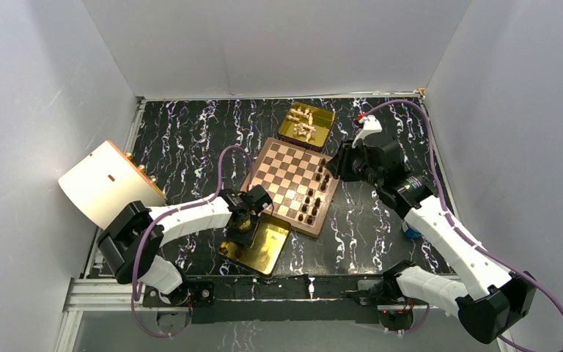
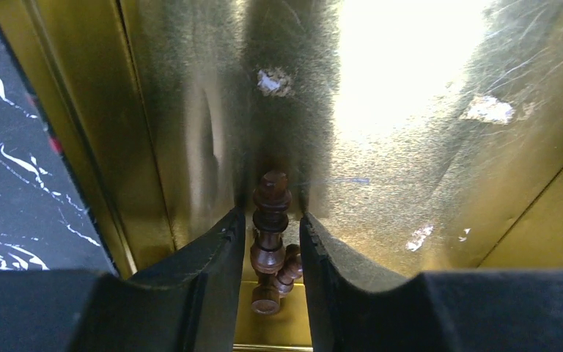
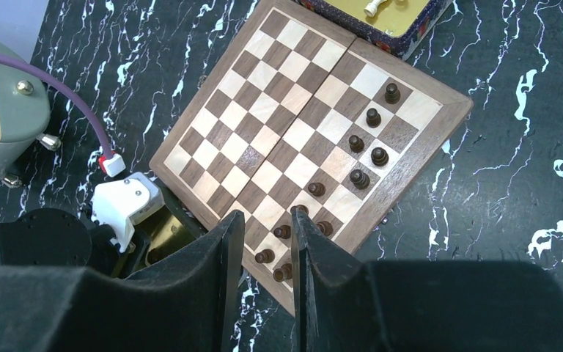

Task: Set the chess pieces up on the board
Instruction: Pick up the chess piece from the storage box, then place the chess piece on the chessboard.

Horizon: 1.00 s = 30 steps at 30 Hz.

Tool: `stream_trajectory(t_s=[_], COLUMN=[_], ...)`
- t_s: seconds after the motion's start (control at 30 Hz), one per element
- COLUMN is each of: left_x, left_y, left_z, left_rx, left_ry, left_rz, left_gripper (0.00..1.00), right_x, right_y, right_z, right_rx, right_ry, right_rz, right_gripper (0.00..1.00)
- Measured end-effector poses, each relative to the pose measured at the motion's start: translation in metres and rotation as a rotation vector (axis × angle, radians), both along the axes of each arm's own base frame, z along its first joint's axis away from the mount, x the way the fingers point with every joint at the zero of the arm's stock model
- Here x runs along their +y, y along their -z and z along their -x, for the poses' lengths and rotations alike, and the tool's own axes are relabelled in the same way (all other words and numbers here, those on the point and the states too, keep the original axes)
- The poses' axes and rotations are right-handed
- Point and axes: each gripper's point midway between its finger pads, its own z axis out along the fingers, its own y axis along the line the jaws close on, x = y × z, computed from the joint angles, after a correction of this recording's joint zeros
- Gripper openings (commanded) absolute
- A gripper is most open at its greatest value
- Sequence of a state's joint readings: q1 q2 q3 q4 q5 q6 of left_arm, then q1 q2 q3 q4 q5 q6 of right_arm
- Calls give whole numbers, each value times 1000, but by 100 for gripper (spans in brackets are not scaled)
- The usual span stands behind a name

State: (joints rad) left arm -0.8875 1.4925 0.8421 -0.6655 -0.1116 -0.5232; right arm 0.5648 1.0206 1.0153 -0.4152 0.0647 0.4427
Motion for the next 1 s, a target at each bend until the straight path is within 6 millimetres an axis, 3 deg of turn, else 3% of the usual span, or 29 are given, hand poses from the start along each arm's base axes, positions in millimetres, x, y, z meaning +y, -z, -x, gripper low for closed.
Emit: stream_trajectory(t_s=[0.17, 0.37, 0.7, 1.0], left_x=[-7, -13, -59, -100], left_y=[2, -5, -84, -142], left_z=[-1, -4, -38, -33], left_rx=[-3, -23, -265, -355], left_ry=[5, 15, 107, 278], left_rz=[33, 71, 371, 664], left_gripper=[18, 15, 15, 18], right_x=[0, 1, 35, 80], right_y=[0, 4, 9, 9], right_z=[0, 4, 28, 65], right_rx=[-1, 14, 102, 232], right_ry=[2, -6, -183, -503], right_rz=[1, -15, -145, -302], right_gripper=[38, 38, 44, 45])
